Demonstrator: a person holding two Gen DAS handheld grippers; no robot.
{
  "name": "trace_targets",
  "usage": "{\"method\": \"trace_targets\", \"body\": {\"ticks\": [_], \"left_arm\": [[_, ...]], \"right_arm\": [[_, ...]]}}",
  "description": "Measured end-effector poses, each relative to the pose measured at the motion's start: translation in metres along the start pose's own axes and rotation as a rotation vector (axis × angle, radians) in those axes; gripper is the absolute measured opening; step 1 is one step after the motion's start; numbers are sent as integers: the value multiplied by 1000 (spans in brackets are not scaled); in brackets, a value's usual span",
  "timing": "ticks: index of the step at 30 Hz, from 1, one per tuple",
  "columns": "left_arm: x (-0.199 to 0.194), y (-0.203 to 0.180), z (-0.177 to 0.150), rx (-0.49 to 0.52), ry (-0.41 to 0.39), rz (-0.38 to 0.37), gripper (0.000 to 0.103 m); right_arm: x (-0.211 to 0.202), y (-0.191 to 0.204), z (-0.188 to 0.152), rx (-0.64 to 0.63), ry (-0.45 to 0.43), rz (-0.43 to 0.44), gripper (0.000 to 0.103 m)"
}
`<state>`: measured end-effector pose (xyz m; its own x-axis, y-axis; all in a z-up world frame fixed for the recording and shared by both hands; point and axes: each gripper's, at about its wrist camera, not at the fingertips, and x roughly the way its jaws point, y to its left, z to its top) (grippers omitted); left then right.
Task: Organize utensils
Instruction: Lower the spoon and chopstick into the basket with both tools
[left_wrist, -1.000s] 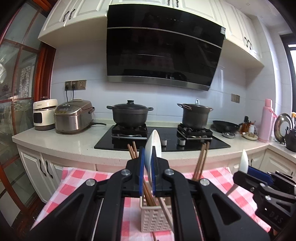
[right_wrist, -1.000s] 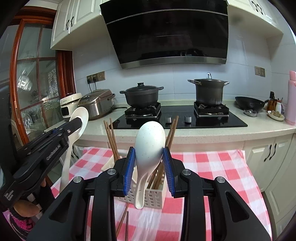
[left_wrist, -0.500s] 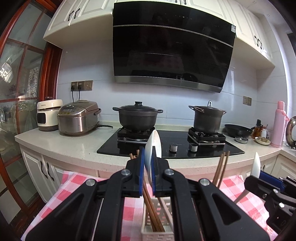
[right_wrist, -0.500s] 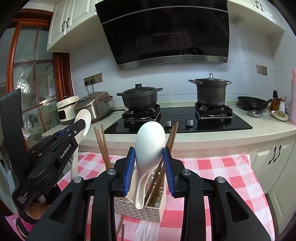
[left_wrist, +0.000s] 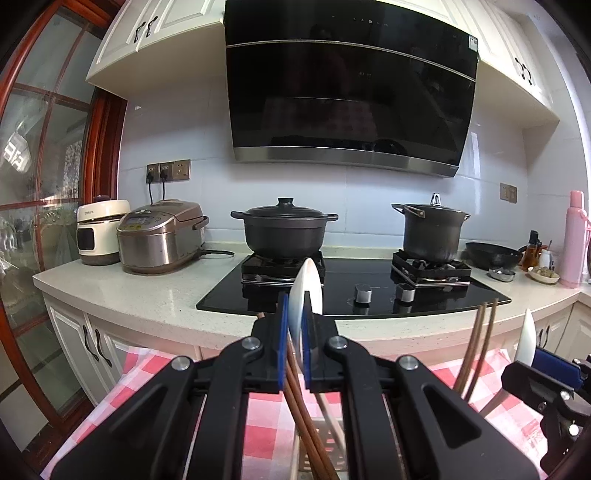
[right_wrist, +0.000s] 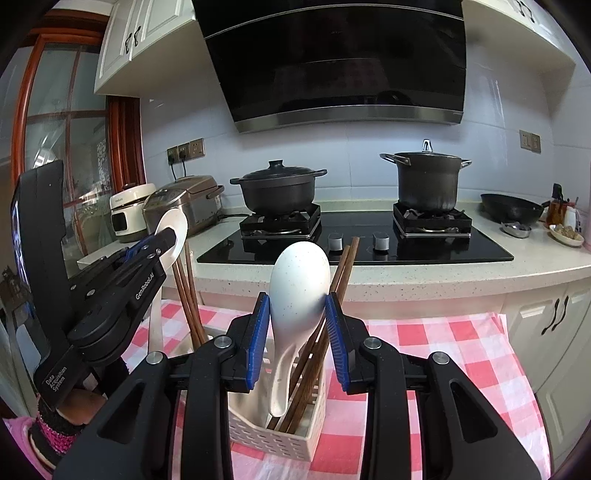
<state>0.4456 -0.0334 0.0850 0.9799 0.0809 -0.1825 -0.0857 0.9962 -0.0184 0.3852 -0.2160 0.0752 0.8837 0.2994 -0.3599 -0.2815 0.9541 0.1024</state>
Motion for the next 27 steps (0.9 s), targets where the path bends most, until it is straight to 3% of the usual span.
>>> {"method": "trace_targets", "body": {"ticks": [12,27], "left_arm": [[15,0,-10,1,-19,43,7],[13,5,-16,-16,-6,45,9]], "right_arm": [[13,2,-7,-21,8,12,31],[14,3,-9,-26,24,13,31]]}}
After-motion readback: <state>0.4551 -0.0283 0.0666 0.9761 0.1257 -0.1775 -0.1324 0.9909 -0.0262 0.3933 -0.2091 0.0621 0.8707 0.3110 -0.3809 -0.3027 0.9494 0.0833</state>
